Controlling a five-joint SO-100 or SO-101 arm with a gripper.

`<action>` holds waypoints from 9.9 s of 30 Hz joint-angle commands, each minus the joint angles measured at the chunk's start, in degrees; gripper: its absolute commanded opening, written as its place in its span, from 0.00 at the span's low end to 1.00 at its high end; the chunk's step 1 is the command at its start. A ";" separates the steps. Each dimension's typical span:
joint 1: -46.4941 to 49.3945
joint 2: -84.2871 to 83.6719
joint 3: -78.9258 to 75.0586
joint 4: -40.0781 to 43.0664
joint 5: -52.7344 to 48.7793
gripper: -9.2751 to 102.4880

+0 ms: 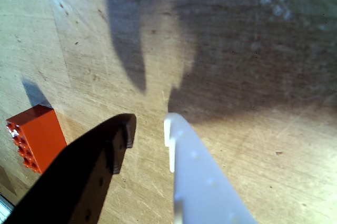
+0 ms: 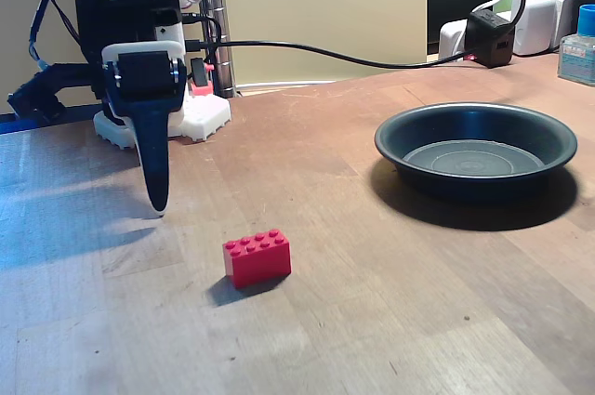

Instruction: Grasp a lego block and put it in the bin.

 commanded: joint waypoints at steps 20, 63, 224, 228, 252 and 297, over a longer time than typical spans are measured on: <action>0.44 0.00 3.08 0.79 0.35 0.09; -8.96 -54.93 -80.07 39.11 0.53 0.10; -58.27 -99.23 -116.46 34.80 79.54 0.21; -58.18 -99.14 -116.54 34.63 79.54 0.26; -39.99 -74.27 -108.28 44.65 43.24 0.17; -5.89 -26.10 -16.88 -9.23 3.60 0.08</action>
